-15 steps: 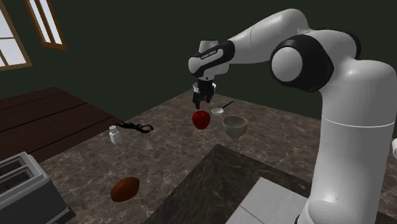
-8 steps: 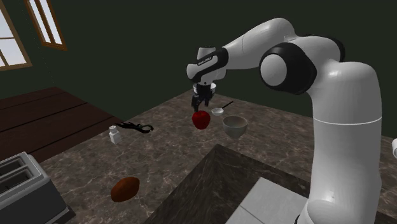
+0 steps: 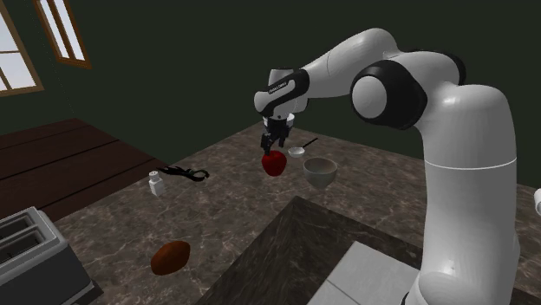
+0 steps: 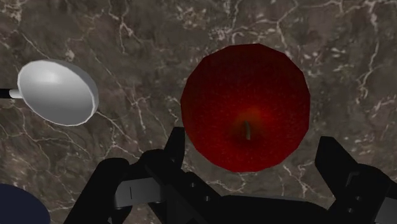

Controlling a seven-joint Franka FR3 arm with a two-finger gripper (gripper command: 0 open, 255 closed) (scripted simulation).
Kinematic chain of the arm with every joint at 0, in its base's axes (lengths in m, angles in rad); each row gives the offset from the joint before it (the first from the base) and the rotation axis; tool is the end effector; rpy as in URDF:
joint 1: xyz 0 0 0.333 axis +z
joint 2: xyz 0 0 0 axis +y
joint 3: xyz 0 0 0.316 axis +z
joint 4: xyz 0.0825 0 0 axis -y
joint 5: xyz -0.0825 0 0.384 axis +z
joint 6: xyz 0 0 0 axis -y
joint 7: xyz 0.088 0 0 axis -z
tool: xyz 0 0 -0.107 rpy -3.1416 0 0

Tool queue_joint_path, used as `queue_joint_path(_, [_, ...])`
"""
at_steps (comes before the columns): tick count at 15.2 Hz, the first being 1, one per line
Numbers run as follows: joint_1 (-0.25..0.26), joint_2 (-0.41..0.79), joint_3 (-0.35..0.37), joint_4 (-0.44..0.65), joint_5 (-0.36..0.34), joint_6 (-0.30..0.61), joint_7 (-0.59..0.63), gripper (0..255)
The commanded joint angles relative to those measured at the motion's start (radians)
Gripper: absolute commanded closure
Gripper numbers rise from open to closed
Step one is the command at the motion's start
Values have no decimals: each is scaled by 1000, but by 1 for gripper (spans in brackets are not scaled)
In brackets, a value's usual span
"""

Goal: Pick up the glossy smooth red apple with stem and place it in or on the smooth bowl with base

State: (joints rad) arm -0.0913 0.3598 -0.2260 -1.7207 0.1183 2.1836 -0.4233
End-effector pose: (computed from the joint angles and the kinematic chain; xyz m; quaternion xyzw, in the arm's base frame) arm 0.6346 -0.1891 0.3923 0.9978 0.0309 0.0569 0.0101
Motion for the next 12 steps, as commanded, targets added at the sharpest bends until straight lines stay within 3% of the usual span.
queue_joint_path(1, [0,0,0,0,0,0,0,0])
queue_joint_path(2, [0,0,0,0,0,0,0,255])
queue_joint_path(12, [0,-5,-1,7,-2,-11,1,255])
